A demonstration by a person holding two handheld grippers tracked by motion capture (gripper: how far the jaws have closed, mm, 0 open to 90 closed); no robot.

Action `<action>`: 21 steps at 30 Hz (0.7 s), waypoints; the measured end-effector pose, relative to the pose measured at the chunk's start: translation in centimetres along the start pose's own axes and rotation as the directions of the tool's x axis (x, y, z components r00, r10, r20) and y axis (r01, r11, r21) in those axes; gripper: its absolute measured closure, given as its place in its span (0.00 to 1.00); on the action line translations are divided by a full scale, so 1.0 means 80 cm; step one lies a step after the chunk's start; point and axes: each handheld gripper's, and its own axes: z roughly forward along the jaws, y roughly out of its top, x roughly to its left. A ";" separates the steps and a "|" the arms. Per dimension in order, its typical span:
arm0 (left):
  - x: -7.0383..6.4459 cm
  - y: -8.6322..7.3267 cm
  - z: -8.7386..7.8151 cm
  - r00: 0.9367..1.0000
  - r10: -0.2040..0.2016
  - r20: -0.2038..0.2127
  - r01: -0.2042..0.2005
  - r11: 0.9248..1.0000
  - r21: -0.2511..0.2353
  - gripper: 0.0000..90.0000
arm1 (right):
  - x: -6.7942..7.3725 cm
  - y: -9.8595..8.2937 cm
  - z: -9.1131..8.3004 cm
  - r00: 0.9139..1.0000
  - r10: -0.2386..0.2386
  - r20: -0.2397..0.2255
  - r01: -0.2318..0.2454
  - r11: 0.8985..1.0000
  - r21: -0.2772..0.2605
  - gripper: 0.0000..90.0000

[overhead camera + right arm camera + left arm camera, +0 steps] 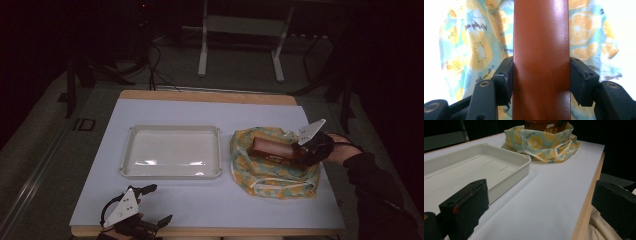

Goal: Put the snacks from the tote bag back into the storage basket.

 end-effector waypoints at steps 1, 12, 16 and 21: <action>0.000 0.000 0.000 1.000 0.000 0.000 0.000 1.000 0.000 0.01 | 0.000 0.000 0.000 1.000 0.000 0.000 0.000 1.000 0.000 0.48; -0.001 0.000 -0.001 1.000 -0.002 0.005 0.002 1.000 -0.002 0.01 | -0.002 0.023 -0.032 0.999 -0.019 0.033 0.019 1.000 -0.010 0.48; -0.002 0.000 -0.001 1.000 0.001 0.007 -0.001 1.000 -0.002 0.01 | -0.004 0.031 -0.040 0.999 -0.028 0.044 0.029 0.999 -0.014 0.48; -0.002 0.000 -0.001 1.000 0.002 0.009 -0.002 1.000 -0.002 0.01 | -0.006 0.050 -0.052 0.997 -0.047 0.058 0.048 0.999 -0.022 0.48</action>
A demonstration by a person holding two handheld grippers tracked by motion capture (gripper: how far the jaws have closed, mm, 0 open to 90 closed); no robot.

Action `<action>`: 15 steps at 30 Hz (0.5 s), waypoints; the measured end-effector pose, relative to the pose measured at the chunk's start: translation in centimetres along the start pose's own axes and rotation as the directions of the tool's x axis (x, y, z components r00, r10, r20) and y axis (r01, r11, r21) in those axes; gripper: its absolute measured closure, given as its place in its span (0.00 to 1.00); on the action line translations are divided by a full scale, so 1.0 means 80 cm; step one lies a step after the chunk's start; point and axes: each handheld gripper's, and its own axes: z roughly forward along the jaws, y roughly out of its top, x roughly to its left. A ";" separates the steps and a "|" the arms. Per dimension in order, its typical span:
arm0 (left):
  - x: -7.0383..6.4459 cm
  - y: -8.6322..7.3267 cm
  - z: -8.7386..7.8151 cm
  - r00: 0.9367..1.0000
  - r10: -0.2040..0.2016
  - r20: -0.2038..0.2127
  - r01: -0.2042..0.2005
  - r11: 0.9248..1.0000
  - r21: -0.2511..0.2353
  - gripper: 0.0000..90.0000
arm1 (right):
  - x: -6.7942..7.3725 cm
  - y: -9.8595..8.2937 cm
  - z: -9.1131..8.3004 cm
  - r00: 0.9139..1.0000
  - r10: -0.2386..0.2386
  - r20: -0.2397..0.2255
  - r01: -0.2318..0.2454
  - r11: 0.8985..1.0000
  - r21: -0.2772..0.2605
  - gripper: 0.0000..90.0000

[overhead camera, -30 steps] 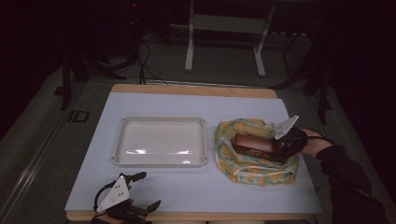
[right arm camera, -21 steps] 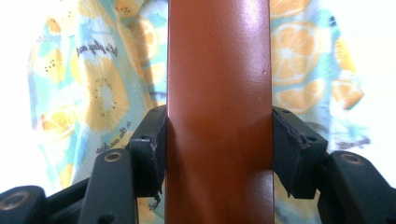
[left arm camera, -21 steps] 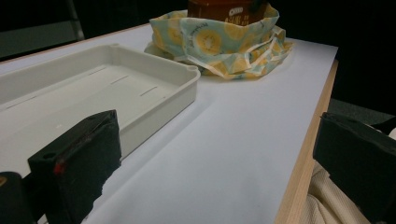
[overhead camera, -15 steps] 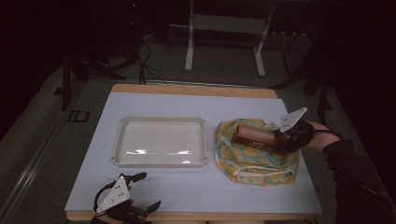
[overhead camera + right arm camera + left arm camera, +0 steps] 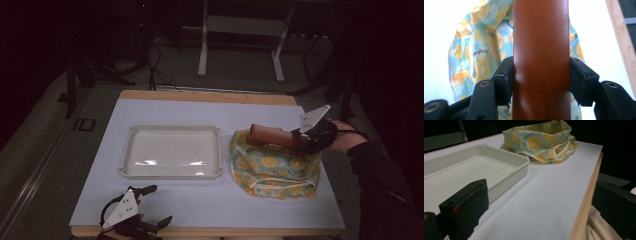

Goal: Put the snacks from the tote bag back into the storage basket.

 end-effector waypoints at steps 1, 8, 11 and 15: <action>0.000 0.000 0.000 1.000 -0.001 0.001 0.001 1.000 0.001 0.01 | -0.001 0.004 -0.002 1.000 0.000 0.000 0.000 1.000 -0.004 0.48; 0.000 0.000 0.000 1.000 -0.001 0.002 0.001 1.000 0.001 0.01 | -0.006 0.030 -0.009 0.999 -0.033 0.020 0.033 0.999 -0.025 0.48; 0.000 0.000 0.000 1.000 0.001 0.002 -0.001 1.000 0.001 0.01 | -0.006 0.042 -0.011 0.999 -0.049 0.019 0.050 0.998 -0.033 0.48; 0.001 -0.001 -0.001 1.000 -0.003 -0.002 0.003 1.000 -0.003 0.01 | -0.006 0.060 -0.012 0.997 -0.077 0.016 0.078 0.996 -0.031 0.48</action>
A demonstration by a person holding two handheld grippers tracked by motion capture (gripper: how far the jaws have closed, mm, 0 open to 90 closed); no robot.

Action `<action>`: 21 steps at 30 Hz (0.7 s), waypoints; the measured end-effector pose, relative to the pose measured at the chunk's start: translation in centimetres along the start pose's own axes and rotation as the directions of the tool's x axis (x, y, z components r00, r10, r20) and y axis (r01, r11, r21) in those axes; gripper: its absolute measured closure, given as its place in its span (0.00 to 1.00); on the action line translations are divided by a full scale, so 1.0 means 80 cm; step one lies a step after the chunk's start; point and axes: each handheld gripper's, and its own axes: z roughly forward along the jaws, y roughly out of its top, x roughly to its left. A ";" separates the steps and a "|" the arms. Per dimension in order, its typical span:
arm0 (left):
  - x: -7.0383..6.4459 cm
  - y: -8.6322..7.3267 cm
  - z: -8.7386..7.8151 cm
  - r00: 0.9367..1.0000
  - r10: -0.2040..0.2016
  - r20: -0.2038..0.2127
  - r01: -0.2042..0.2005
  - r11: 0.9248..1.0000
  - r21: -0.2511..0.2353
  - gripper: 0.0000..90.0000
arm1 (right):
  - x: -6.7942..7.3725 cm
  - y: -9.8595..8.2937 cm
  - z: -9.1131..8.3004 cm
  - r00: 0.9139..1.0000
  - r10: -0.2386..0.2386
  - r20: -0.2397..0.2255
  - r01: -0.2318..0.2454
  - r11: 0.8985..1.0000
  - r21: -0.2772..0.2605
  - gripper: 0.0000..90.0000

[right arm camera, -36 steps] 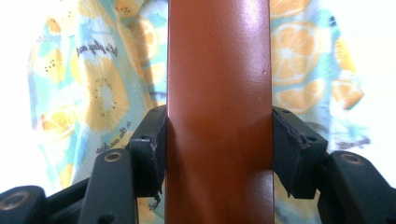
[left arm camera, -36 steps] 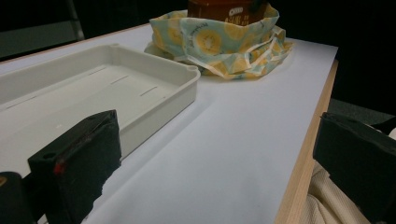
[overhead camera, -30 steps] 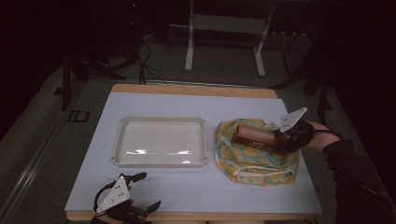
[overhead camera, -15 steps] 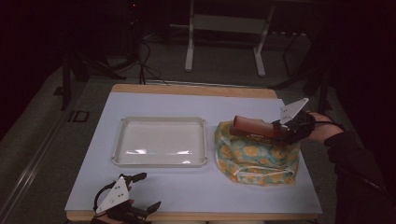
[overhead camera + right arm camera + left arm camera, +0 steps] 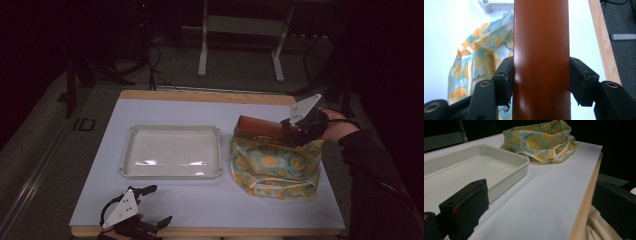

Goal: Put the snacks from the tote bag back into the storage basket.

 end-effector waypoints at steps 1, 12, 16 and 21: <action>0.000 0.000 0.000 1.000 0.000 0.000 0.000 1.000 0.000 0.01 | 0.000 0.004 0.000 1.000 -0.007 -0.002 0.007 1.000 -0.001 0.48; -0.001 0.000 0.000 1.000 0.008 0.009 -0.008 1.000 0.002 0.01 | -0.001 0.051 0.011 0.998 -0.066 -0.016 0.066 0.998 0.008 0.48; -0.001 0.000 0.001 1.000 0.011 0.015 -0.011 1.000 0.004 0.01 | 0.001 0.071 0.015 0.996 -0.091 -0.022 0.091 0.996 0.000 0.48; -0.001 0.000 0.000 1.000 0.008 0.016 -0.008 1.000 0.000 0.01 | 0.003 0.097 0.022 0.992 -0.120 -0.032 0.120 0.993 -0.012 0.48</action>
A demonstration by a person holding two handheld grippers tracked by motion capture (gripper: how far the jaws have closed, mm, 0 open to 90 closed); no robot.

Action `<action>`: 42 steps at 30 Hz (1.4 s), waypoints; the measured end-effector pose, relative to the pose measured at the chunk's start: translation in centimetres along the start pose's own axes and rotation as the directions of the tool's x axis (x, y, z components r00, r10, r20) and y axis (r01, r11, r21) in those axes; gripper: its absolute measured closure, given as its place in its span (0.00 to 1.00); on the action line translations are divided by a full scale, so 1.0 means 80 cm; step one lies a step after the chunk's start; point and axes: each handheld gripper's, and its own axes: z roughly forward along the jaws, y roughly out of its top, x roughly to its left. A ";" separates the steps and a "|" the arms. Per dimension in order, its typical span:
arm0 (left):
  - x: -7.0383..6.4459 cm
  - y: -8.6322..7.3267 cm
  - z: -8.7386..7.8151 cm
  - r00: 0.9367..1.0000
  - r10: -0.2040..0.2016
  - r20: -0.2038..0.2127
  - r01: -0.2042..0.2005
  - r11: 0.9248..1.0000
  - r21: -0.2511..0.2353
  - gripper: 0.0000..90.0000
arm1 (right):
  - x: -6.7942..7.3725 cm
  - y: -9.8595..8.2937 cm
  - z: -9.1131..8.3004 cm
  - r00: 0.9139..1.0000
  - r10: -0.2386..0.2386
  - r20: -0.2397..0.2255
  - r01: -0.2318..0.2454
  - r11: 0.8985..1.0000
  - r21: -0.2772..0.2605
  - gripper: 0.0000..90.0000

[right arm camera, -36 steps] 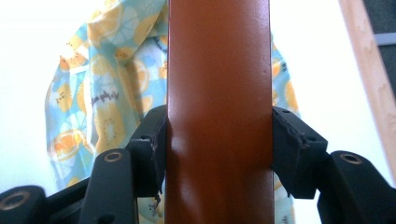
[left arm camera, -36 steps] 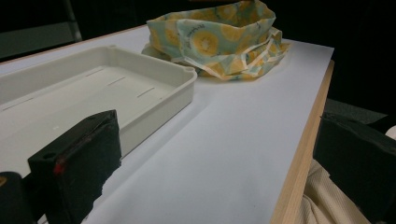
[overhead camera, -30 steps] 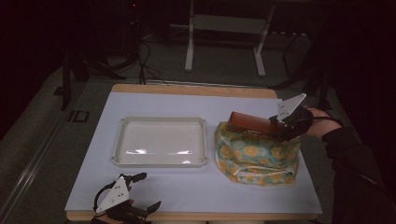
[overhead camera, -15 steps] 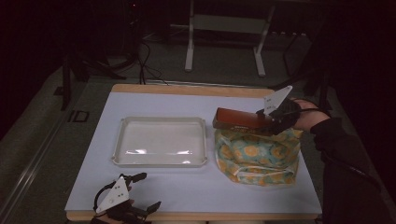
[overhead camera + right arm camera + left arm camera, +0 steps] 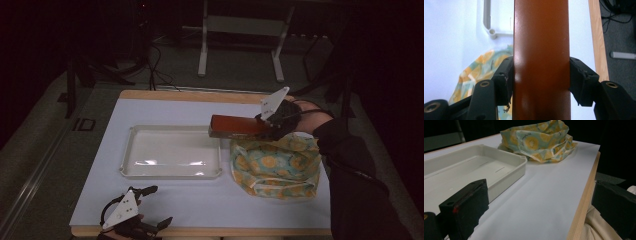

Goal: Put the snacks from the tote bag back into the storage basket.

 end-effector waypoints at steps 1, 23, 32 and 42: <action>0.000 0.000 0.000 1.000 0.001 0.001 -0.001 1.000 0.000 0.01 | 0.000 0.004 0.002 1.000 -0.004 -0.002 0.004 1.000 -0.005 0.48; -0.001 0.000 0.000 1.000 0.010 0.010 -0.010 1.000 0.000 0.01 | 0.007 0.079 0.058 0.995 -0.082 -0.061 0.076 0.992 -0.100 0.48; -0.001 0.000 0.000 1.000 0.014 0.013 -0.014 1.000 0.002 0.01 | 0.011 0.094 0.094 0.993 -0.077 -0.086 0.066 0.990 -0.129 0.48; -0.001 0.000 0.000 1.000 0.013 0.018 -0.013 1.000 0.000 0.01 | 0.012 0.099 0.141 0.993 -0.069 -0.097 0.057 0.991 -0.121 0.48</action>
